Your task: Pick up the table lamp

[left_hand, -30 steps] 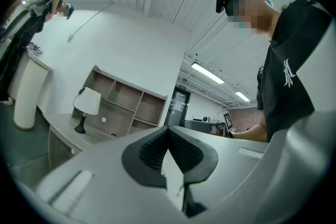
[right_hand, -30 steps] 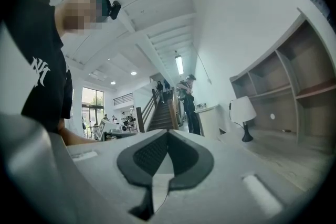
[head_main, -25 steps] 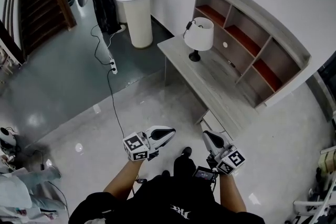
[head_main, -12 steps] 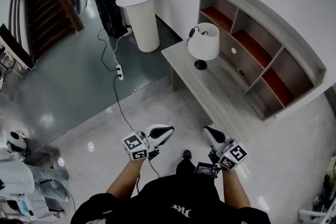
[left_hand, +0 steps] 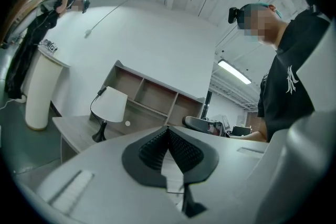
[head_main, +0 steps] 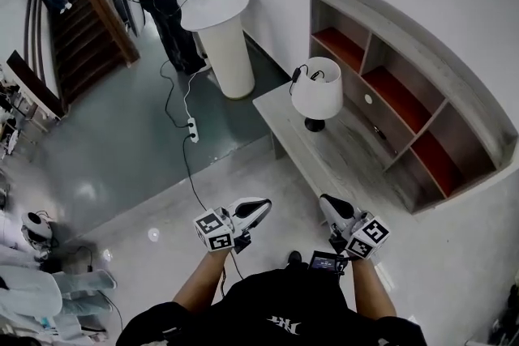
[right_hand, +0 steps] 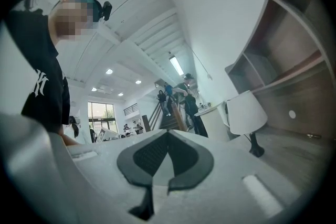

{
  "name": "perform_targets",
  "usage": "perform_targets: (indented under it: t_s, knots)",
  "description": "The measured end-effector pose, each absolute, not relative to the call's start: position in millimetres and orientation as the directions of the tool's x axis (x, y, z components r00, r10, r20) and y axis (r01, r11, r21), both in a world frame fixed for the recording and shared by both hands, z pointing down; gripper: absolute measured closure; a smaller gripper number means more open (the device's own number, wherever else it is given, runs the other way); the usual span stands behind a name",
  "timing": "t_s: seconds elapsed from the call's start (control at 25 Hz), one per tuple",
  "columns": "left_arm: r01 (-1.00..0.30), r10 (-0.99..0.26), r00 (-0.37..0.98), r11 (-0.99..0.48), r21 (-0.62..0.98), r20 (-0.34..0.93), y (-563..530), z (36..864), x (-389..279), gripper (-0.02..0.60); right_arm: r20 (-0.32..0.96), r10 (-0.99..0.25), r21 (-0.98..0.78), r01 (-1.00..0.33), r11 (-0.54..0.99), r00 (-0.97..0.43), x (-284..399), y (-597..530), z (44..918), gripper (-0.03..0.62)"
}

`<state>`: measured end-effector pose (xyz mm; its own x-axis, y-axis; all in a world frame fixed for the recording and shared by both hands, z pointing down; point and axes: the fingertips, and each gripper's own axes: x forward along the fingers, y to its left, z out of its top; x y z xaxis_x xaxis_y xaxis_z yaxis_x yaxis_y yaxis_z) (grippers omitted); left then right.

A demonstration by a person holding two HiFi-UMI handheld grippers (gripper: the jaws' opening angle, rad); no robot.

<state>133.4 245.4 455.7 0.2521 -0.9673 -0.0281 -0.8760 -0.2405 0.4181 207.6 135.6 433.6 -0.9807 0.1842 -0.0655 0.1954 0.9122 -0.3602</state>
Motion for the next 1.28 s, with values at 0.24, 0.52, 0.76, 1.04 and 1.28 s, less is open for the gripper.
perform_targets:
  t_s: [0.24, 0.52, 0.76, 1.04, 1.28]
  knots:
    - [-0.876, -0.973, 0.228, -0.221, 0.429, -0.035, 224, 461, 109, 0.580, -0.067, 0.206, -0.372, 0.217, 0.903, -0.976, 182, 115, 441, 0.591]
    - [-0.860, -0.968, 0.245, -0.240, 0.451, -0.049, 197, 463, 83, 0.580, -0.041, 0.196, -0.418, 0.195, 0.887, -0.980, 158, 92, 454, 0.591]
    - [-0.824, -0.950, 0.300, -0.301, 0.480, -0.081, 167, 469, 45, 0.580, -0.010, 0.126, -0.409, 0.119, 0.905, -0.992, 126, 64, 456, 0.591]
    - [-0.779, -0.919, 0.369, -0.388, 0.492, -0.140, 136, 465, -23, 0.580, -0.029, 0.049, -0.445, 0.057, 0.894, -0.998, 68, 37, 448, 0.591]
    - [-0.761, -0.899, 0.413, -0.428, 0.488, -0.143, 129, 459, -87, 0.580, -0.062, -0.040, -0.487, -0.005, 0.873, -0.997, 22, 21, 432, 0.591]
